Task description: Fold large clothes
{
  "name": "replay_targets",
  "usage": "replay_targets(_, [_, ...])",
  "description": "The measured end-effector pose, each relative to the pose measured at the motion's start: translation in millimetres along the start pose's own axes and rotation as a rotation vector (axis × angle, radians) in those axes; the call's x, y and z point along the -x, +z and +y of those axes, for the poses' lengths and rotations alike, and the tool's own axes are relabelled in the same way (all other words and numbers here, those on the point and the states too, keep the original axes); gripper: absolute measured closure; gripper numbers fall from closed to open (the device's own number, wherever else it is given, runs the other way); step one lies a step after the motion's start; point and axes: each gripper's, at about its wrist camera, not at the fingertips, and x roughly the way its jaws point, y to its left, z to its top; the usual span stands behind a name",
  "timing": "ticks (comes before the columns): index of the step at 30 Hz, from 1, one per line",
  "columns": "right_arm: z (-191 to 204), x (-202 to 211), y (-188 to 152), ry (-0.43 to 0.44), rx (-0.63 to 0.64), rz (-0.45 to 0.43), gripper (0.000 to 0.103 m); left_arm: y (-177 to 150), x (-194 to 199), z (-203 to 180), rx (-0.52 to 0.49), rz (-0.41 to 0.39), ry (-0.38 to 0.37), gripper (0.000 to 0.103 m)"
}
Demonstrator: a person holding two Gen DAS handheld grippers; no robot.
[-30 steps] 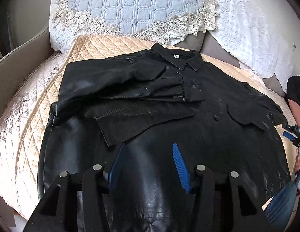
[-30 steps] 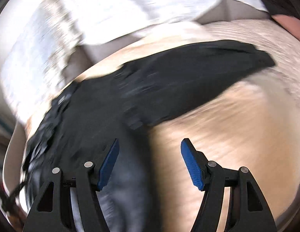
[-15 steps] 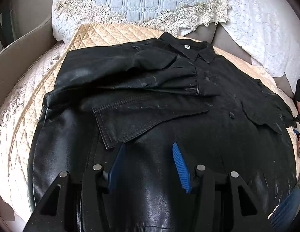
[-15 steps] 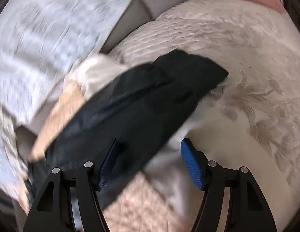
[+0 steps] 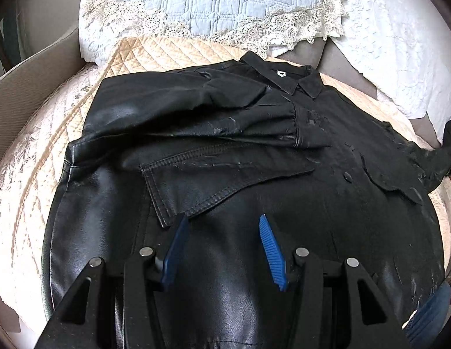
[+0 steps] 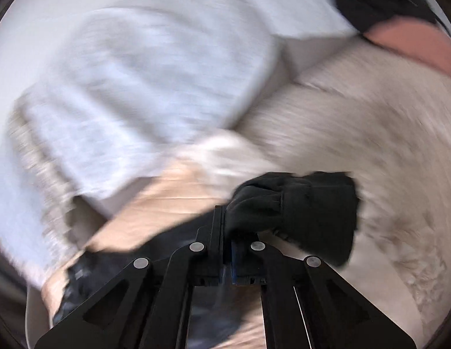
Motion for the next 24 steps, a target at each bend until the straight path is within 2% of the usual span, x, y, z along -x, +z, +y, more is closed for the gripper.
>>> replay_targets(4, [105.6, 19.0, -17.7, 0.168, 0.184, 0.019, 0.1, -0.2, 7.0, 3.4, 0.019, -0.017, -0.016, 0.05])
replay_targets(8, [182.5, 5.9, -56.6, 0.285, 0.307, 0.101, 0.1, -2.0, 15.5, 7.1, 0.029, -0.034, -0.027, 0.05])
replay_targets(11, [229.0, -25.9, -106.4, 0.359, 0.387, 0.235, 0.097, -3.6, 19.7, 12.6, 0.041, -0.039, -0.031, 0.05])
replay_targets(12, [242.3, -43.2, -128.4, 0.383, 0.422, 0.312, 0.092, -4.1, 20.8, 14.7, 0.045, -0.041, -0.029, 0.05])
replay_targets(15, [256.1, -71.7, -175.1, 0.41, 0.479, 0.432, 0.053, -4.8, 23.5, 20.1, 0.055, -0.041, -0.027, 0.05])
replay_targets(18, [247.6, -68.9, -193.0, 0.457, 0.478, 0.488, 0.051, -4.3, 28.3, 22.8, 0.053, -0.048, -0.028, 0.05])
replay_targets(20, [235.5, -58.3, -189.1, 0.465, 0.479, 0.455, 0.051, -3.2, 31.8, 21.8, 0.045, -0.054, -0.034, 0.05])
replay_targets(22, [222.0, -50.5, -178.7, 0.443, 0.457, 0.415, 0.051, 0.5, 33.8, 17.6, 0.034, -0.063, -0.051, 0.05])
replay_targets(24, [209.3, -50.4, -164.4, 0.359, 0.436, 0.366, 0.051, 5.8, 32.8, 10.8, 0.019, -0.074, -0.068, 0.05])
